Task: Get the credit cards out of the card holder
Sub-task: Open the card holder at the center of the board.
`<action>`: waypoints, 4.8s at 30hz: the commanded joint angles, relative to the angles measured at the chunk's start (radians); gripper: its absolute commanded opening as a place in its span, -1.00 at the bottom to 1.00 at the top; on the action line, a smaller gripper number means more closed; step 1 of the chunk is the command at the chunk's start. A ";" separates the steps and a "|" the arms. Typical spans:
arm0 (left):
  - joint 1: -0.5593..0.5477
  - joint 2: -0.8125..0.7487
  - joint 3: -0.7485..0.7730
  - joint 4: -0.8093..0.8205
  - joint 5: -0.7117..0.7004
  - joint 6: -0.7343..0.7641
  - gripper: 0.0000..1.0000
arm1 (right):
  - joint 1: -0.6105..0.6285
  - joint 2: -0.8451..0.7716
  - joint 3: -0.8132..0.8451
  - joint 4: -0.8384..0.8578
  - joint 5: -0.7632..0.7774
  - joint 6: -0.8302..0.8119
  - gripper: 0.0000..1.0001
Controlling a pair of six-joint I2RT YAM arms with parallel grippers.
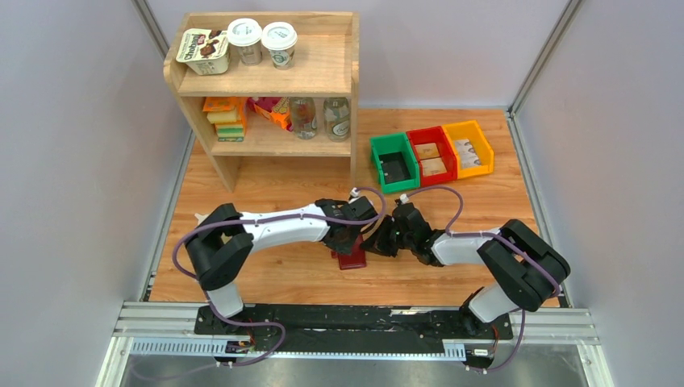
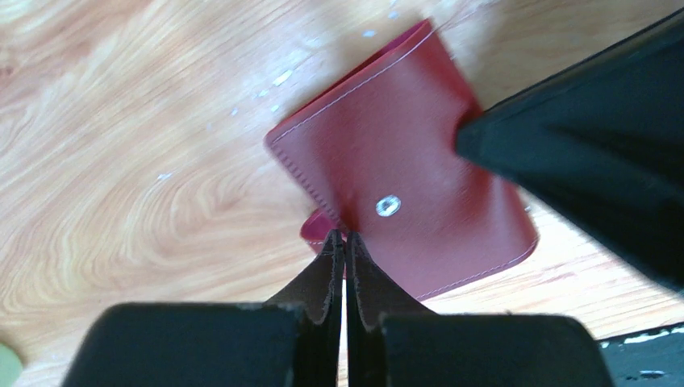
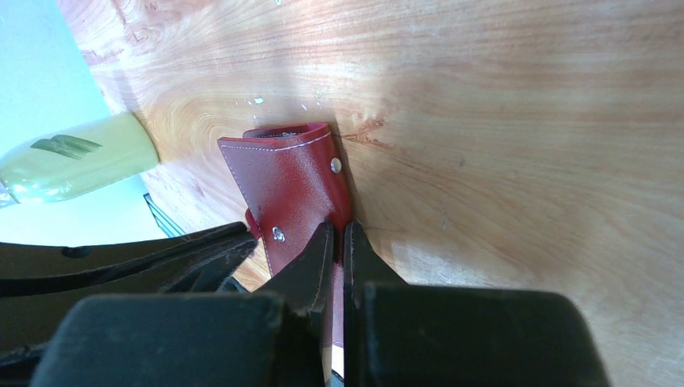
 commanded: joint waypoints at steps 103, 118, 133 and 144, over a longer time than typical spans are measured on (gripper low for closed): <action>0.254 -0.336 -0.461 0.331 0.300 -0.363 0.43 | 0.106 -0.079 0.277 -0.695 0.399 -0.463 -0.01; 0.254 -0.388 -0.525 0.401 0.240 -0.422 -0.08 | 0.084 -0.174 0.182 -0.610 0.386 -0.484 -0.05; 0.234 -0.480 -0.338 0.282 0.251 -0.262 -1.00 | 0.078 -0.290 0.153 -0.636 0.402 -0.435 0.02; 0.185 -0.370 -0.224 0.355 0.370 -0.293 -1.00 | 0.055 -0.534 0.159 -0.710 0.377 -0.466 0.68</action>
